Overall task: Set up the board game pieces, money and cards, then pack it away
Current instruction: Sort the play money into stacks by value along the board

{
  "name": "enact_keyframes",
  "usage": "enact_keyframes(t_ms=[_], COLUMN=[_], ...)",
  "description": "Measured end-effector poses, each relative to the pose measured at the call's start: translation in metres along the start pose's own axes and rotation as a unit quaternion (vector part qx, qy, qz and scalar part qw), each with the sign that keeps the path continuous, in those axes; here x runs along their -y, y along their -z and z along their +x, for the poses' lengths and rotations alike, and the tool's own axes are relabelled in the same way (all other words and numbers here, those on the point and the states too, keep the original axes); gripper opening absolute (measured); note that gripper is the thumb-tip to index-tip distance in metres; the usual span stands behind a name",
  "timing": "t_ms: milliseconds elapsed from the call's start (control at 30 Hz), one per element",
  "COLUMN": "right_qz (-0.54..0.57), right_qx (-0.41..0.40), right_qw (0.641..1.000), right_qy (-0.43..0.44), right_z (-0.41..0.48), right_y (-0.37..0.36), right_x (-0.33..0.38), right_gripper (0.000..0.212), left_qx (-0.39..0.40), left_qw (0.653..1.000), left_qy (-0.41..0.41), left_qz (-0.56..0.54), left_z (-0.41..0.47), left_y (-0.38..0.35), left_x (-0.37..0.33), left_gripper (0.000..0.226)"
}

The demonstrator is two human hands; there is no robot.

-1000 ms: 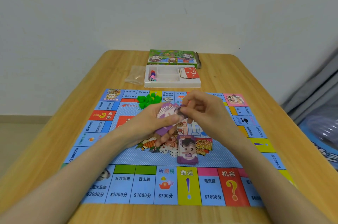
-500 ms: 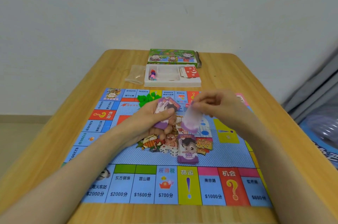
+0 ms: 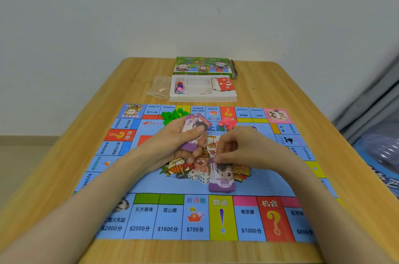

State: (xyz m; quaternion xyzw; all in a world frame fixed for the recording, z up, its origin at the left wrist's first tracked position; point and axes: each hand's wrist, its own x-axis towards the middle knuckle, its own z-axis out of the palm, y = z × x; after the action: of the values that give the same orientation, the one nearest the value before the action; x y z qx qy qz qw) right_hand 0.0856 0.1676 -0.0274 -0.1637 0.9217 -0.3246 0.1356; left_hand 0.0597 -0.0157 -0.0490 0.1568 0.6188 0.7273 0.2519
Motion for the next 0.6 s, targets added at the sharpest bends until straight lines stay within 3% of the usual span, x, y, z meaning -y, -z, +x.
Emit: enact_keyframes(t_ms=[433, 600], right_qz=[-0.007, -0.049], right_qx=[-0.051, 0.012], right_qw=[0.999, 0.998], right_qy=[0.014, 0.029], right_z=[-0.0005, -0.0089], right_y=[0.0022, 0.0078], right_x=[-0.0007, 0.0046], right_gripper=[0.022, 0.039], left_qx=[0.004, 0.005], left_qw=[1.000, 1.000], left_qy=[0.005, 0.005], left_qz=[-0.004, -0.002], left_z=[-0.0005, -0.0010], left_y=[-0.0001, 0.0006], left_x=[-0.0006, -0.0006], left_gripper=[0.022, 0.023])
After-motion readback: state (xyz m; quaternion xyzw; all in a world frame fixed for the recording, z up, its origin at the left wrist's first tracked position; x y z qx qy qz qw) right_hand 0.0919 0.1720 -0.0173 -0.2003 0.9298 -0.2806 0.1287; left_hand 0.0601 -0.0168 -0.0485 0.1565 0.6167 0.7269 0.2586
